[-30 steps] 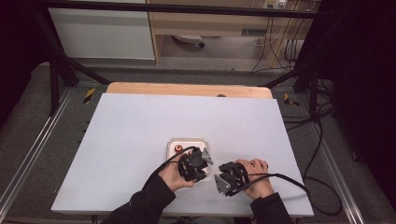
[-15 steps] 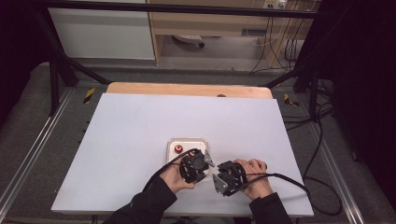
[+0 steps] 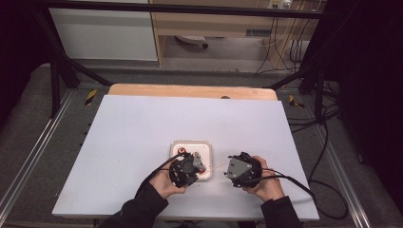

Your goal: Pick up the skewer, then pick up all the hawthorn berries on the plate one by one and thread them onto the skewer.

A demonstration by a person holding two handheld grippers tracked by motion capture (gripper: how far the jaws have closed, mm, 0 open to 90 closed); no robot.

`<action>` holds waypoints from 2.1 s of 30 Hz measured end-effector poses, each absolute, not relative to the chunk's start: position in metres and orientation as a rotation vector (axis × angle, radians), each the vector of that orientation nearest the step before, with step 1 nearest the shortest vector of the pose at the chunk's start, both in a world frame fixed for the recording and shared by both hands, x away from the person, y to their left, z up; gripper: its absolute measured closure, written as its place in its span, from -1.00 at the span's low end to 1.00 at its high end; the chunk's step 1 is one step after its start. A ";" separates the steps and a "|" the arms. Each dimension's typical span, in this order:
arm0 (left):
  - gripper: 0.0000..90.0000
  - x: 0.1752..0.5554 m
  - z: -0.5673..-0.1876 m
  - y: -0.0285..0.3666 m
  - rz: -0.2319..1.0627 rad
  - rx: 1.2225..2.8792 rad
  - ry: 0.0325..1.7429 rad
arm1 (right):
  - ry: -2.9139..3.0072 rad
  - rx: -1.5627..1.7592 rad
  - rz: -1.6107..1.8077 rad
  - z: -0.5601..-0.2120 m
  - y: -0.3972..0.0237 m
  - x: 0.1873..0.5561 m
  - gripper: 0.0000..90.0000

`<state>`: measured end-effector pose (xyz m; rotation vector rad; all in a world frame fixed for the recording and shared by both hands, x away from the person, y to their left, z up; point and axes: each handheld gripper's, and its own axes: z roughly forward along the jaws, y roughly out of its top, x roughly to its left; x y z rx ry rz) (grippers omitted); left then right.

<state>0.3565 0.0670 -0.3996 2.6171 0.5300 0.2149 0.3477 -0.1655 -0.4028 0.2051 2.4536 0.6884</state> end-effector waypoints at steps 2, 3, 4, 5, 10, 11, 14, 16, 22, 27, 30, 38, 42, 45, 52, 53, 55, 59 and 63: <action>0.97 0.356 -0.400 0.079 0.227 2.590 0.557 | 2.464 0.333 0.752 -0.404 -0.173 0.351 -0.19; 0.97 0.356 -0.400 0.079 0.227 2.590 0.557 | 2.467 0.373 0.767 -0.405 -0.176 0.352 -0.21; 0.97 0.355 -0.400 0.083 0.230 2.584 0.563 | 2.471 0.408 0.782 -0.405 -0.178 0.353 -0.23; 0.97 0.354 -0.400 0.088 0.235 2.566 0.574 | 2.472 0.448 0.817 -0.407 -0.180 0.354 -0.25; 0.97 0.351 -0.400 0.106 0.241 2.499 0.625 | 2.465 0.578 0.898 -0.411 -0.189 0.357 -0.34; 0.97 0.350 -0.400 0.111 0.238 2.473 0.643 | 2.465 0.664 0.925 -0.412 -0.193 0.358 -0.39; 0.97 0.347 -0.403 0.122 0.248 2.426 0.680 | 2.472 0.722 0.934 -0.414 -0.195 0.360 -0.41; 0.97 0.346 -0.404 0.128 0.260 2.404 0.695 | 2.470 0.759 0.948 -0.415 -0.196 0.360 -0.45; 0.97 0.341 -0.407 0.148 0.300 2.312 0.746 | 2.476 0.894 0.976 -0.415 -0.193 0.362 -0.57; 0.97 0.339 -0.411 0.161 0.314 2.257 0.773 | 2.481 0.986 1.014 -0.413 -0.193 0.364 -0.68; 0.97 0.338 -0.413 0.168 0.322 2.232 0.784 | 2.489 1.037 1.036 -0.412 -0.191 0.366 -0.76; 0.97 0.335 -0.419 0.183 0.341 2.174 0.812 | 2.494 1.138 1.069 -0.403 -0.180 0.371 -0.92; 0.97 0.333 -0.421 0.188 0.348 2.158 0.821 | 2.497 1.159 1.079 -0.399 -0.172 0.374 -0.95; 0.97 0.333 -0.424 0.191 0.347 2.145 0.832 | 2.502 1.165 1.100 -0.397 -0.166 0.375 -0.96; 0.96 0.332 -0.430 0.196 0.347 2.138 0.848 | 2.519 1.205 1.109 -0.394 -0.148 0.380 -0.95; 0.96 0.332 -0.431 0.196 0.343 2.141 0.850 | 2.528 1.213 1.102 -0.393 -0.146 0.381 -0.94; 0.96 0.332 -0.431 0.197 0.349 2.138 0.846 | 2.532 1.222 1.095 -0.393 -0.141 0.383 -0.92; 0.96 0.332 -0.431 0.196 0.347 2.137 0.845 | 2.553 1.233 1.070 -0.392 -0.131 0.388 -0.85; 0.96 0.332 -0.431 0.196 0.351 2.139 0.846 | 2.597 1.218 1.043 -0.390 -0.118 0.393 -0.68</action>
